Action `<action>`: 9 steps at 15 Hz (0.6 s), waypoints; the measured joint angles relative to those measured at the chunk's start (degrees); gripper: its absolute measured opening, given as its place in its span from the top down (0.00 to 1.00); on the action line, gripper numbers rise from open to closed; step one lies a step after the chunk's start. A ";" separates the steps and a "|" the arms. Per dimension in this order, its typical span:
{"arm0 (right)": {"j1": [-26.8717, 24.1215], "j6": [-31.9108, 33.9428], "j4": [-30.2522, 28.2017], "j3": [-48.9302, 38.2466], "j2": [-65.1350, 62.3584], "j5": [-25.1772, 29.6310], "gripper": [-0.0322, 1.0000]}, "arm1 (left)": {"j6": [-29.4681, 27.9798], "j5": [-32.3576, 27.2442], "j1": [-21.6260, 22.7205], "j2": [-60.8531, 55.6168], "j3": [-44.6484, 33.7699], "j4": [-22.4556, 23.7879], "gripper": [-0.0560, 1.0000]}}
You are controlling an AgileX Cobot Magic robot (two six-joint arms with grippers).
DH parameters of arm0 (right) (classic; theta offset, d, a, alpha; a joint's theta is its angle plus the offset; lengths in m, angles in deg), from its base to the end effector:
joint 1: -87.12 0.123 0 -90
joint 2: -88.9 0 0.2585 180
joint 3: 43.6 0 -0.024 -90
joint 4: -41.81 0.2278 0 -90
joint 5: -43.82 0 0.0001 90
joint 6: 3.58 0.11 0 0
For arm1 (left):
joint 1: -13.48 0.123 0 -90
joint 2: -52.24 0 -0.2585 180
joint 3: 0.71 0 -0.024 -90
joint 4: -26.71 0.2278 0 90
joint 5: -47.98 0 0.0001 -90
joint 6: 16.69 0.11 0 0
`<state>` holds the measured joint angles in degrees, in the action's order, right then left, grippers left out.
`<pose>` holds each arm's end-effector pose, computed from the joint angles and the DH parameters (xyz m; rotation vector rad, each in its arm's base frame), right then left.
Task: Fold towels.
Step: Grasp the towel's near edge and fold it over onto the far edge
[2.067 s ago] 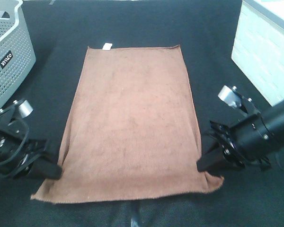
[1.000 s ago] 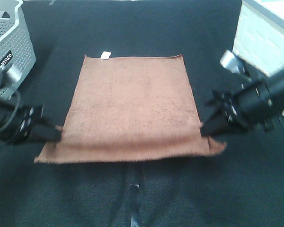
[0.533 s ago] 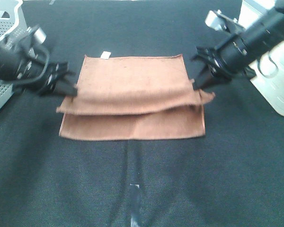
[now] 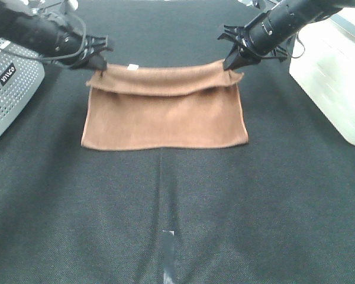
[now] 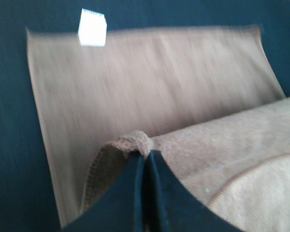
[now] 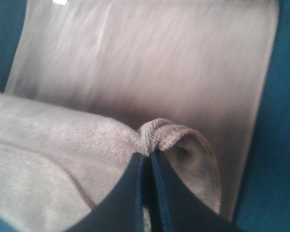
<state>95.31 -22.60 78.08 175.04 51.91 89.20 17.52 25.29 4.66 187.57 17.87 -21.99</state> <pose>0.4806 0.1160 0.1649 -0.1799 2.4970 0.6630 0.4655 -0.1046 0.1529 0.0840 2.3238 -0.5254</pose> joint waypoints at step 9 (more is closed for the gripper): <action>-0.52 -1.83 -2.58 21.49 17.42 -7.73 0.97 | -0.17 10.20 0.00 18.33 21.43 -0.17 0.94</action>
<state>94.80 -24.43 75.50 196.53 69.33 81.46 17.35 35.49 4.66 205.91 39.30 -22.17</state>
